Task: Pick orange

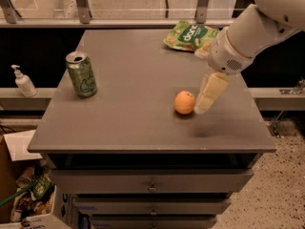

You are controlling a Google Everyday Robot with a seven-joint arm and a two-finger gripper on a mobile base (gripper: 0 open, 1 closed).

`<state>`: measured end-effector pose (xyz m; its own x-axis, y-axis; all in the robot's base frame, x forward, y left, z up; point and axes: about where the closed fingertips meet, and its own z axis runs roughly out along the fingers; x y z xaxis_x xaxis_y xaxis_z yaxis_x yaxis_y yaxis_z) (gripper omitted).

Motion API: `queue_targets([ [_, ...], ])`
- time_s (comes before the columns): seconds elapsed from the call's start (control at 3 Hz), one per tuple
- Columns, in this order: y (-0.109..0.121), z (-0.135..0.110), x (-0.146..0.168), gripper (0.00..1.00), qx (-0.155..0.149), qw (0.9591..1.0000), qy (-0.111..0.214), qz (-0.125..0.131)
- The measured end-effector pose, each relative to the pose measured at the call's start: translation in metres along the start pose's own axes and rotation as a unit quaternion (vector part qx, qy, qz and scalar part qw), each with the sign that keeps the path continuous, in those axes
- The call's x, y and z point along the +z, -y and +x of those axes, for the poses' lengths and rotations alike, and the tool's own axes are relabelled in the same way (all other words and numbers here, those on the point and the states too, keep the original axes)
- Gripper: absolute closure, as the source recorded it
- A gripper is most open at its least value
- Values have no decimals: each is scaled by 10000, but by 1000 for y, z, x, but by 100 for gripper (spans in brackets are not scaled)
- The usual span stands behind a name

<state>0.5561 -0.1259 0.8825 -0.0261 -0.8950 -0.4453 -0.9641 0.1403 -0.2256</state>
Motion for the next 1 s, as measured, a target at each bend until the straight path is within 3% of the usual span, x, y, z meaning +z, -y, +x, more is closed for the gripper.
queue_targets([
  [1.0, -22, -2, 32, 0, -8, 9977, 534, -415],
])
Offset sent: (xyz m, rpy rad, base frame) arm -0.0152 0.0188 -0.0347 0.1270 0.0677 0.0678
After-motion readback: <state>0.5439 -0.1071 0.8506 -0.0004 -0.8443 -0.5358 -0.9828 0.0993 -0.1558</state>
